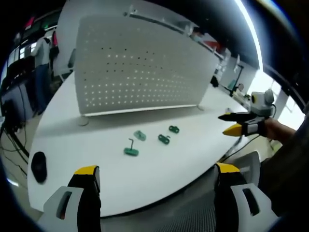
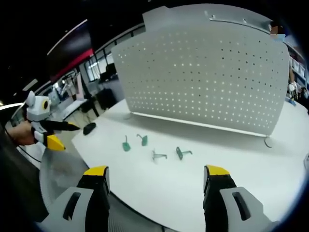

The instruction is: Insert the hook assembly into the mounting plate slot until the hook locks in place.

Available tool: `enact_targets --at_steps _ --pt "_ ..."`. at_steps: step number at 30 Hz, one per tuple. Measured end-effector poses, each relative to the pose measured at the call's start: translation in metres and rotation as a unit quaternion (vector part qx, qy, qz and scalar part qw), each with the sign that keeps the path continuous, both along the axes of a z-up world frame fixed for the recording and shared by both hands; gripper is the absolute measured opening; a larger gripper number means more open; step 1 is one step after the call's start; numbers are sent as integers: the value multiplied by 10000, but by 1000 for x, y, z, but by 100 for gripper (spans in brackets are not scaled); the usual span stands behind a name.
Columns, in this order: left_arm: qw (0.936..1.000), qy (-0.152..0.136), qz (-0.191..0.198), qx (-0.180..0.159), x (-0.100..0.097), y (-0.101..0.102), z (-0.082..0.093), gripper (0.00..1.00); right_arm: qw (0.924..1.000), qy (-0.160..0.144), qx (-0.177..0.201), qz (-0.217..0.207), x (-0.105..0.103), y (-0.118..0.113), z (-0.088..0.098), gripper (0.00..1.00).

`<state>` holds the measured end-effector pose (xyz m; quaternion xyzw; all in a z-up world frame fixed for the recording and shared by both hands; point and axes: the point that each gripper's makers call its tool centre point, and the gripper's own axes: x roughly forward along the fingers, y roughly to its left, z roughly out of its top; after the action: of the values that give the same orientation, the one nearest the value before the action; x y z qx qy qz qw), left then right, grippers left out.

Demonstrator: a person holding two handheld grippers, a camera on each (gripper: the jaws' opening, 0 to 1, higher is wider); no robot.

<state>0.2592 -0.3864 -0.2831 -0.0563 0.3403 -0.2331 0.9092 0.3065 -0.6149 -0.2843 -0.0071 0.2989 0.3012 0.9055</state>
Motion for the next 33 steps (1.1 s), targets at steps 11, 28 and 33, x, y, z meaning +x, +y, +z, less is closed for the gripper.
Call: enact_targets --at_steps 11,28,33 --pt "10000 21 49 58 -1 4 -4 100 9999 -22 34 -111 1 -2 0 79" --pt "9999 35 81 91 1 9 -5 99 9982 333 126 474 7 22 -9 71" --pt "9998 106 122 81 -1 12 -9 99 9953 315 -5 921 19 45 -12 65"
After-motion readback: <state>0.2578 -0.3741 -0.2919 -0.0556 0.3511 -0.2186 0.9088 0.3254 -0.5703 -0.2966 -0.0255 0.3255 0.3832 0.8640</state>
